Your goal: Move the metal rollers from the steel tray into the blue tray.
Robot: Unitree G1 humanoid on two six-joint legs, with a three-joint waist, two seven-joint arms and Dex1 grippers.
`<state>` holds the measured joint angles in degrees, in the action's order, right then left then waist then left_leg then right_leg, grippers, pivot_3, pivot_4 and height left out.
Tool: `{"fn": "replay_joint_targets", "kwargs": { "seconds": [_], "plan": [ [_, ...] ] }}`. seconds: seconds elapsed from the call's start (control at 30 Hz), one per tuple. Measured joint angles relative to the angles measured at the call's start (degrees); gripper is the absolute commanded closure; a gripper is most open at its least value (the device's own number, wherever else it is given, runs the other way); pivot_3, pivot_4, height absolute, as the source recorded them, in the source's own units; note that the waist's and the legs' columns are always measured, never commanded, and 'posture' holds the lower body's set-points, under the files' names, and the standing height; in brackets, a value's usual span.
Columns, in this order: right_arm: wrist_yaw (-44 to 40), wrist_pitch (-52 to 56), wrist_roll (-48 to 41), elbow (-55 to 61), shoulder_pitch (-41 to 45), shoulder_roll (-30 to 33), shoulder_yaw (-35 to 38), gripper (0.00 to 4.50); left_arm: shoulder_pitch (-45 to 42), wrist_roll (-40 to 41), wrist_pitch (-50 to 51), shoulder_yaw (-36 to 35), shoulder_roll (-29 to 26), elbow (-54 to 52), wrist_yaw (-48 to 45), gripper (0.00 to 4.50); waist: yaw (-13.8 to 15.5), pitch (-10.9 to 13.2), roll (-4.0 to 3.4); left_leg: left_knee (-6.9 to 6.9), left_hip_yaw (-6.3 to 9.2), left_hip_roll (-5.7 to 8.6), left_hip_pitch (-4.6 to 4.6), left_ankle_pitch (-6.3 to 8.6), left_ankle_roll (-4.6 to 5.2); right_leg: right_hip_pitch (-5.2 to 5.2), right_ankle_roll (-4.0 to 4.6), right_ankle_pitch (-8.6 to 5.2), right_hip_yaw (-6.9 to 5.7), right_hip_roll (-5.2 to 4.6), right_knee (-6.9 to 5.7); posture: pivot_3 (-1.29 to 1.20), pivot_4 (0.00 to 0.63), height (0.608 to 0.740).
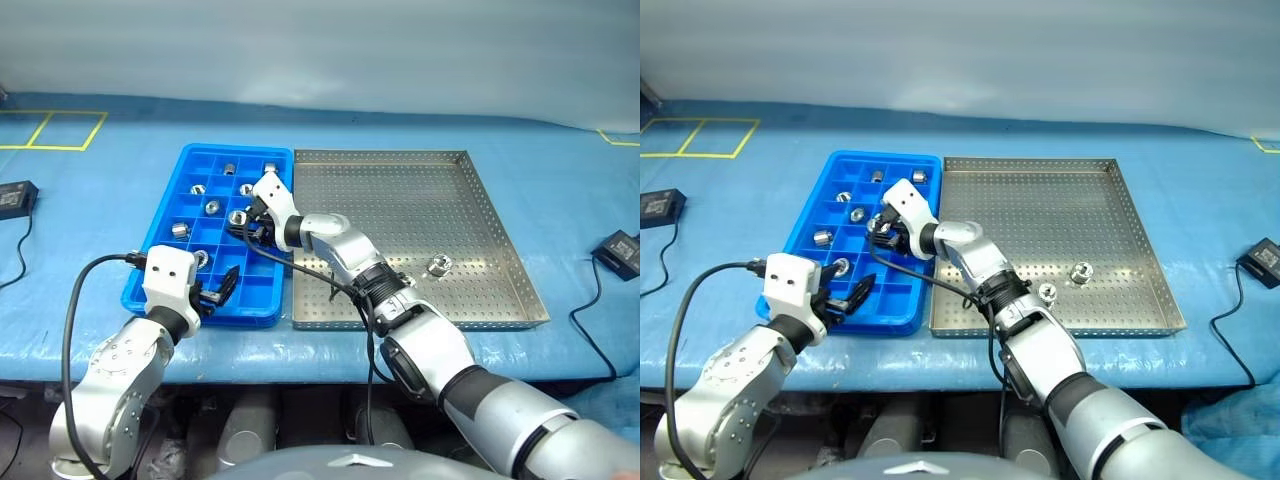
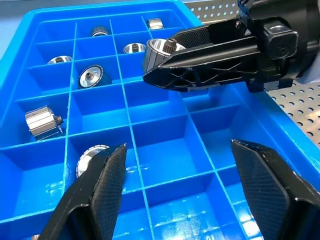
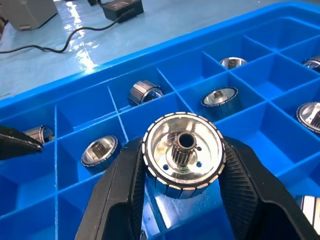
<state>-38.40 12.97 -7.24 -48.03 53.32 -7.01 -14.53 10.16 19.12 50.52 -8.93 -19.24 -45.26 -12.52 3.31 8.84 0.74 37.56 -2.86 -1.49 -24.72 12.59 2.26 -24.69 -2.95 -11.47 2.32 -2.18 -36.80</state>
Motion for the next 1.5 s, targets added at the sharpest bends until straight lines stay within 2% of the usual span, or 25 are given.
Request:
{"fn": "replay_joint_targets", "kwargs": {
  "seconds": [0.17,0.27,0.4,0.57,0.63,0.73,0.83,1.13,1.5],
  "plan": [
    [-1.2,-0.2,0.5,0.1,0.1,0.0,0.4,0.16,-0.5,-0.1,0.0,0.6,-0.2,0.0,0.0,0.87,0.1,0.0,-0.02,-0.04,0.04,0.0,0.0,-0.01,-0.03,0.0,0.02,-0.02,-0.05,0.0,0.0,0.24,0.15,0.74],
    [-0.1,-0.3,1.0,4.6,-1.2,0.5,0.5,0.16,-2.3,-0.1,0.0,1.3,-0.2,0.3,-0.1,0.87,0.1,0.0,-0.02,-0.04,0.06,0.0,0.0,-0.02,-0.05,0.01,0.02,-0.02,-0.08,0.0,0.01,0.21,0.15,0.74],
    [1.5,3.5,2.6,20.4,-7.4,5.5,0.1,0.16,-6.5,0.1,-1.0,4.8,1.4,2.3,-0.7,0.87,0.7,0.0,-0.03,-0.02,0.12,0.12,-0.03,-0.02,-0.03,0.06,0.02,-0.03,-0.15,-0.14,0.05,0.17,0.15,0.74],
    [1.4,19.4,1.6,46.2,-21.0,17.5,1.3,0.16,-12.3,0.2,-3.0,10.2,3.5,7.2,-2.8,0.87,0.4,0.0,-0.05,0.0,0.13,0.26,-0.14,0.02,0.07,0.02,-0.07,-0.09,-0.16,-0.3,0.07,0.1,0.15,0.74],
    [2.0,25.5,1.4,53.2,-24.8,21.7,2.0,0.16,-13.9,0.9,-4.0,11.4,3.6,8.6,-4.3,0.87,-0.3,0.0,-0.06,0.01,0.11,0.26,-0.19,0.03,0.09,-0.04,-0.08,-0.1,-0.16,-0.29,0.07,0.07,0.15,0.74],
    [4.6,33.6,0.7,60.8,-28.1,24.1,5.3,0.16,-15.8,1.7,-5.5,13.1,3.6,10.0,-6.7,0.87,-1.7,0.0,-0.07,0.03,0.1,0.23,-0.17,0.03,0.1,-0.03,-0.08,-0.1,-0.12,-0.22,0.05,0.04,0.15,0.74],
    [7.8,39.7,0.0,65.4,-30.3,24.0,7.7,0.16,-16.6,2.1,-6.3,14.7,3.6,11.9,-8.4,0.87,-2.6,0.0,-0.07,0.04,0.11,0.22,-0.08,0.02,0.1,0.03,-0.09,-0.11,-0.09,-0.17,0.02,0.01,0.15,0.74],
    [14.3,50.2,0.2,71.7,-37.3,26.3,8.1,0.16,-17.5,2.0,-7.0,18.9,2.6,14.7,-11.4,0.87,-3.7,0.0,-0.07,0.3,0.1,0.24,-0.16,0.08,0.23,0.08,-0.18,-0.1,-0.05,-0.21,0.01,-0.03,0.15,0.74],
    [18.7,55.4,-0.6,75.4,-41.3,26.6,11.0,0.16,-17.8,1.3,-7.7,19.6,2.1,16.3,-11.6,0.87,-4.8,0.0,-0.07,0.32,0.07,0.26,-0.17,0.12,0.31,0.07,-0.35,-0.18,0.03,-0.21,0.0,-0.05,0.15,0.74]
  ]
}}
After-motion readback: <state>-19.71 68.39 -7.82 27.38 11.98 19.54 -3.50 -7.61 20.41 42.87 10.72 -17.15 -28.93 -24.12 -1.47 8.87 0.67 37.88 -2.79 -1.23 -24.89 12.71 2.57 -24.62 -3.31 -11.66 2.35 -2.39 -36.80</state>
